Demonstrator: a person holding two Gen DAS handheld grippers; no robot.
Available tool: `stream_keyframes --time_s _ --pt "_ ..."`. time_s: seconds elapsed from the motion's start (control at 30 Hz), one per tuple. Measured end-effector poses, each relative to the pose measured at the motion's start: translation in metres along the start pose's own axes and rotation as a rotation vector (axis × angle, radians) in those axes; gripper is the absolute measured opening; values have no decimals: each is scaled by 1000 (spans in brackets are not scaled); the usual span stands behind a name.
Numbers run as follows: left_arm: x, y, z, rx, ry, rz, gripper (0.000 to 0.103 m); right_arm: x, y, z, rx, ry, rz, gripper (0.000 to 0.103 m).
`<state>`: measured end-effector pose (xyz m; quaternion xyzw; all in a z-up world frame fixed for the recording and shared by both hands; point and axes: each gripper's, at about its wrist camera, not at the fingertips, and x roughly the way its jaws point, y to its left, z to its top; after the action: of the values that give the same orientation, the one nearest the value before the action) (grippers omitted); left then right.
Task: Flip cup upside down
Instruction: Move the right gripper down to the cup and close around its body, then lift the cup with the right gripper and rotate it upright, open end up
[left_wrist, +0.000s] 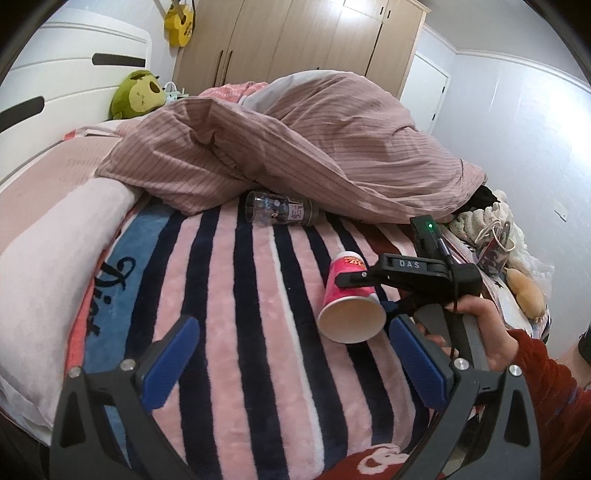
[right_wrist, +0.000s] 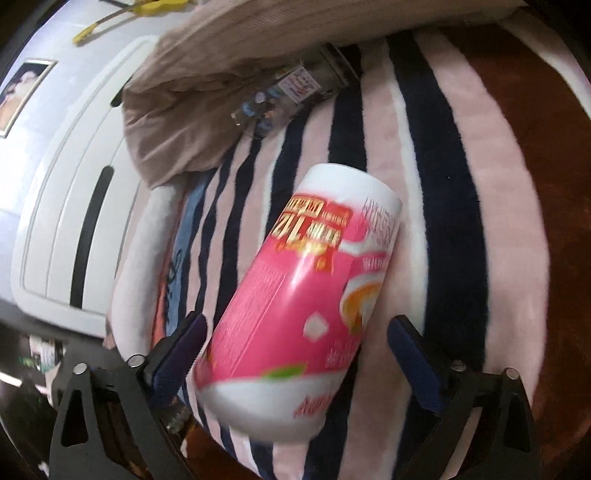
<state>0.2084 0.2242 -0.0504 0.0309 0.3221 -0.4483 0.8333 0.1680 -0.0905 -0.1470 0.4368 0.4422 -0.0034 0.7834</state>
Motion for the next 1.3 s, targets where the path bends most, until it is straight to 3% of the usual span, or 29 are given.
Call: stream_keyframes --time_s 0.1,0.3,0.5,0.67,0.77,0.83,0.97,1.07,1.13,1.17,1.3 --pt "3 5 1 -11 4 -2 102 4 2 5 -3 -6 -6 78" --pt "5 12 3 -33 11 -19 102 3 15 -2 -79 35 -14 71" --pt "12 16 2 -62 43 -64 102 0 55 -37 -319 123 -54 71" --pt "32 16 -3 -102 109 -155 102 0 83 -75 -523 162 -104 71" --pt "47 11 -7 -110 153 -191 102 5 89 -89 -559 216 -87 71" --pt "56 8 -11 -114 177 -205 102 9 91 -94 -585 225 -119 72" --pt "68 7 -17 -119 214 -180 102 16 95 -98 -632 222 -178 85" --pt "76 12 -22 -134 238 -191 102 18 88 -96 -612 230 -156 86" --pt "81 14 -25 -146 255 -205 102 19 89 -99 -626 240 -156 82" --pt "84 15 -27 -155 266 -218 102 19 89 -101 -634 246 -158 74" --pt "98 13 -33 -191 310 -269 102 15 95 -110 -676 213 -160 68"
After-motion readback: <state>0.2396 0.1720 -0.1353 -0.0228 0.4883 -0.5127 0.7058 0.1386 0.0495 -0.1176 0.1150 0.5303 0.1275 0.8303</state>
